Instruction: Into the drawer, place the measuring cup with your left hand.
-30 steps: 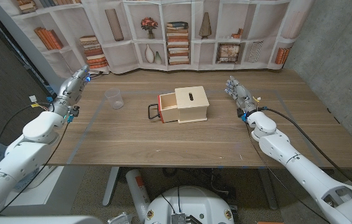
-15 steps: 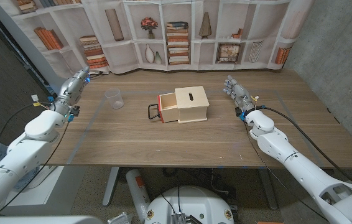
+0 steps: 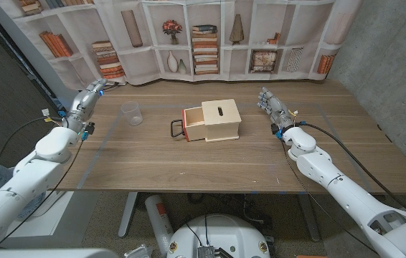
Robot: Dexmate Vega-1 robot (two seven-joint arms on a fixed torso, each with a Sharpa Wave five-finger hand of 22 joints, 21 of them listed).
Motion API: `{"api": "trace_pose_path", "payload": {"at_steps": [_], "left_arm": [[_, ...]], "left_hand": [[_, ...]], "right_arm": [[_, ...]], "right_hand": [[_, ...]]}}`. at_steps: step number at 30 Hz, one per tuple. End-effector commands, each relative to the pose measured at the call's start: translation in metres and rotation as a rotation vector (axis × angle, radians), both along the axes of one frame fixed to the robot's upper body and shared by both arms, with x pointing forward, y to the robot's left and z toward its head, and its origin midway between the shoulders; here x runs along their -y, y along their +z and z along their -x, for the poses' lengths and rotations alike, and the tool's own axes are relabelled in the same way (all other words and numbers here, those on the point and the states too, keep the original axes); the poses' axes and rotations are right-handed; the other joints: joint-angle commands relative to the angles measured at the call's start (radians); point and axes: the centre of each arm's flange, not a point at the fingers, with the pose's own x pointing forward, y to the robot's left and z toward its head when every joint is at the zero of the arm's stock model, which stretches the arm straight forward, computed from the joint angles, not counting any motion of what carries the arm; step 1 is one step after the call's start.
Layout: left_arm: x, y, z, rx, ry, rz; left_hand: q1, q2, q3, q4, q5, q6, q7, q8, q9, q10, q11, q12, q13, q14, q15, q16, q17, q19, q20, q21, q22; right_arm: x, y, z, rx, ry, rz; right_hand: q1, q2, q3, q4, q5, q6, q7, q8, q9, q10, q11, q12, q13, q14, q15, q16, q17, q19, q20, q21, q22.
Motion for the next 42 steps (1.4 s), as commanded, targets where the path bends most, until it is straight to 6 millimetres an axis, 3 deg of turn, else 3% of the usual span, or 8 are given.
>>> {"api": "trace_pose_path", "payload": {"at_steps": [1,11,14,17,21,31,42], "left_arm": [[-0.001,-0.005,-0.006,-0.007,0.062,-0.020],[-0.005,-0.016,-0.012,-0.013,0.071,0.004],[-0.004,-0.018,-0.015,-0.020,0.071,0.011],[-0.003,-0.021,-0.018,-0.025,0.073,0.021],[-0.002,-0.024,-0.020,-0.010,0.067,0.036],[-0.003,-0.041,-0.028,0.097,0.066,0.134],[-0.005,-0.050,-0.033,0.032,0.094,0.128]], "left_hand": [[0.017,-0.009,0.001,-0.011,0.007,0.004,0.000,0.006,0.005,0.003,0.003,0.005,0.005,0.006,-0.005,0.003,0.002,0.007,0.001,-0.003,0.002],[0.038,-0.027,-0.003,-0.028,0.017,0.002,0.000,0.003,0.005,0.008,0.007,0.004,0.006,0.012,0.006,0.002,0.003,0.014,0.013,-0.004,0.002],[0.055,-0.044,-0.008,-0.043,0.029,-0.001,0.006,-0.001,0.006,0.014,0.037,0.003,0.007,0.026,0.045,0.004,0.004,0.022,0.037,-0.004,0.003],[0.066,-0.056,-0.014,-0.052,0.039,-0.008,0.019,-0.006,0.007,0.009,0.054,-0.002,0.008,0.029,0.055,0.001,0.004,0.032,0.071,-0.002,0.005],[0.071,-0.063,-0.018,-0.056,0.043,-0.013,0.023,-0.008,0.007,0.008,0.068,-0.003,0.008,0.028,0.065,0.000,0.005,0.036,0.081,-0.002,0.005],[0.078,-0.096,-0.038,-0.069,0.057,-0.006,0.022,-0.006,0.008,0.028,0.059,0.002,0.009,0.053,0.051,0.006,0.006,0.079,0.097,0.010,0.006],[0.083,-0.129,-0.060,-0.080,0.068,-0.021,0.029,-0.012,0.009,0.022,0.052,-0.003,0.010,0.047,0.061,0.000,0.007,0.090,0.125,0.008,0.005]], "right_arm": [[-0.001,-0.001,0.001,-0.002,0.000,0.010],[-0.003,-0.001,0.003,-0.002,-0.001,0.012],[-0.002,-0.002,0.004,-0.002,-0.003,0.004],[-0.002,-0.003,0.005,0.000,-0.002,0.008],[-0.001,-0.004,0.007,-0.001,-0.005,0.002],[-0.002,-0.006,0.009,-0.001,-0.007,0.002],[-0.006,-0.005,0.011,0.007,-0.001,0.006]], "right_hand": [[0.004,0.008,0.003,-0.005,0.000,0.007,0.002,-0.003,0.003,0.011,0.001,-0.003,0.002,0.004,0.002,0.001,0.005,0.002,-0.005,-0.002,0.005],[0.004,0.008,0.003,-0.006,-0.001,0.008,0.001,-0.004,0.003,0.011,0.002,-0.004,0.002,0.004,0.001,0.002,0.005,0.001,-0.004,-0.003,0.005],[0.004,0.008,0.002,-0.007,-0.001,0.007,0.000,-0.004,0.003,0.011,0.001,-0.004,0.002,0.005,0.001,0.002,0.005,0.001,-0.003,-0.003,0.005],[0.003,0.008,0.002,-0.007,-0.001,0.008,0.001,-0.004,0.003,0.011,0.001,-0.004,0.002,0.005,0.000,0.002,0.005,0.001,-0.004,-0.003,0.005],[0.003,0.009,0.002,-0.007,-0.001,0.008,0.001,-0.004,0.003,0.012,0.001,-0.004,0.002,0.005,0.000,0.002,0.005,0.002,-0.003,-0.003,0.005],[0.004,0.009,0.002,-0.009,0.000,0.010,0.000,-0.003,0.003,0.010,0.000,-0.005,0.002,0.006,-0.001,0.002,0.005,0.002,-0.003,-0.003,0.005],[0.006,0.009,0.002,-0.011,0.000,0.011,-0.002,-0.003,0.003,0.012,0.001,-0.004,0.002,0.008,-0.001,0.002,0.004,0.003,-0.003,-0.004,0.005]]}}
